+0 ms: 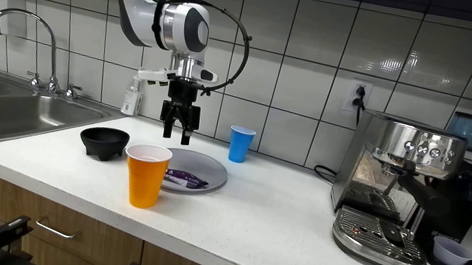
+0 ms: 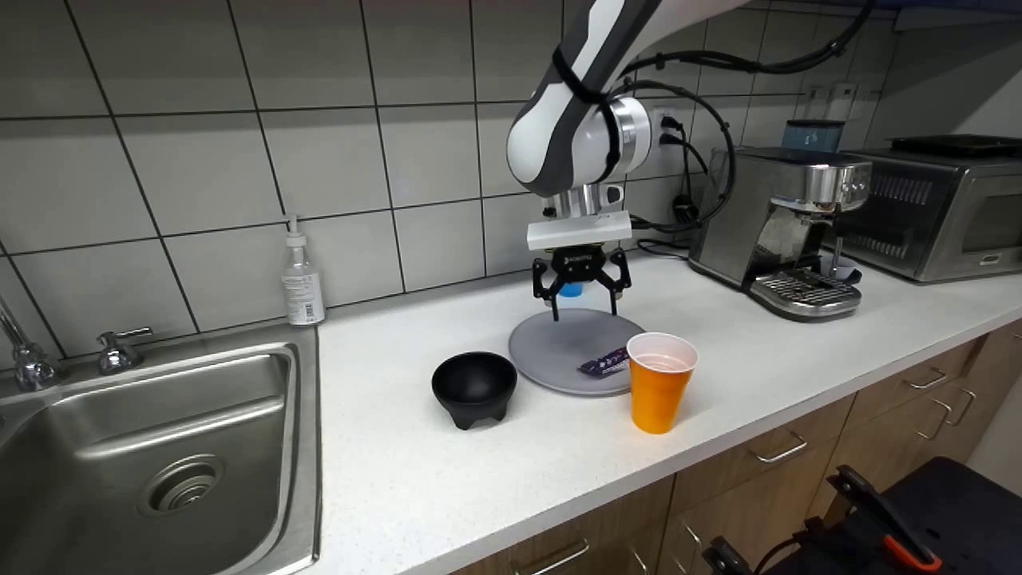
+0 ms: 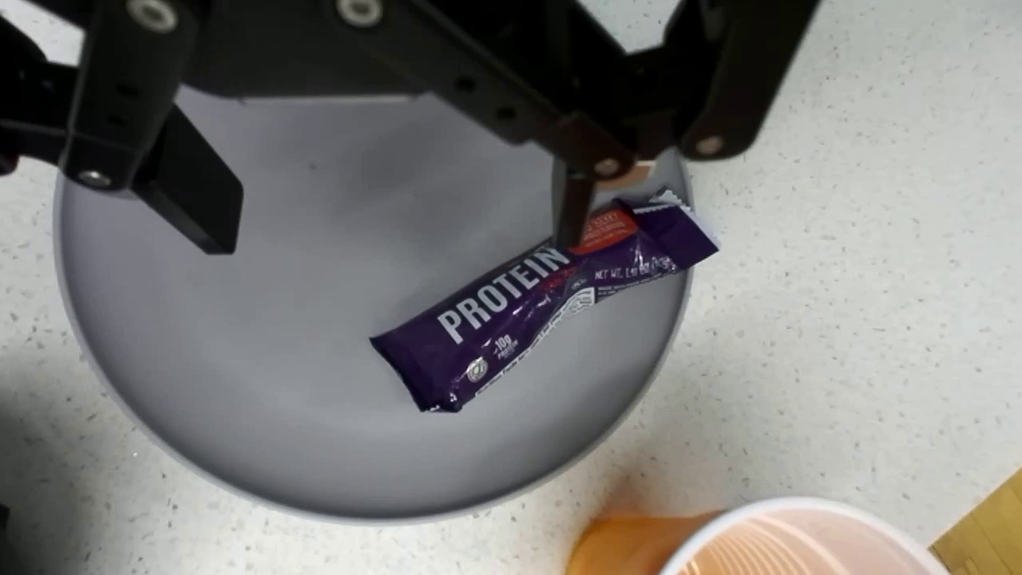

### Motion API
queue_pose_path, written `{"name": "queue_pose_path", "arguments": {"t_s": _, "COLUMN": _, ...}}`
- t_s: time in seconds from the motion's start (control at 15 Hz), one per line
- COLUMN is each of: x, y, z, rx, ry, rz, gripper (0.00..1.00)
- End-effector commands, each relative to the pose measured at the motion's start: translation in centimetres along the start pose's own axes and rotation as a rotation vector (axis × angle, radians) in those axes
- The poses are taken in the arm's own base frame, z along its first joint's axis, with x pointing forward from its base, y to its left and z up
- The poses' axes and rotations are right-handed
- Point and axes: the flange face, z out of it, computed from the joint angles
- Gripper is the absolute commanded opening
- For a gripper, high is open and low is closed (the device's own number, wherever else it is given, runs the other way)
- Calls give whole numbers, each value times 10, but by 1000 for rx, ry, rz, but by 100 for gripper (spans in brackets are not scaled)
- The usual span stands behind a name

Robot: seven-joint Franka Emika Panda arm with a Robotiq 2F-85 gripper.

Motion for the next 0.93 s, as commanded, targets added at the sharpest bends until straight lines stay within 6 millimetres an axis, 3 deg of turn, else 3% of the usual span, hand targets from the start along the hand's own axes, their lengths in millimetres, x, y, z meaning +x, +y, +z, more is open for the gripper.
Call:
{"name": "queue_pose_path", "arguments": {"t_s": 0.0, "x": 1, "y": 6, "z": 8, "rx": 32, "ry": 24, "rz": 91, "gripper": 100}}
{"name": "queue_pose_path", "arguments": {"t_s": 0.4, "x": 1, "y": 13, "z": 29, "rx": 44, "ry": 54, "rz": 223, "gripper": 100}}
{"name": "queue_pose_path", "arguments": {"t_s": 0.87, "x": -8, "y": 37, "z": 54, "rx": 19, "ry": 28, "rz": 349, "gripper": 100}}
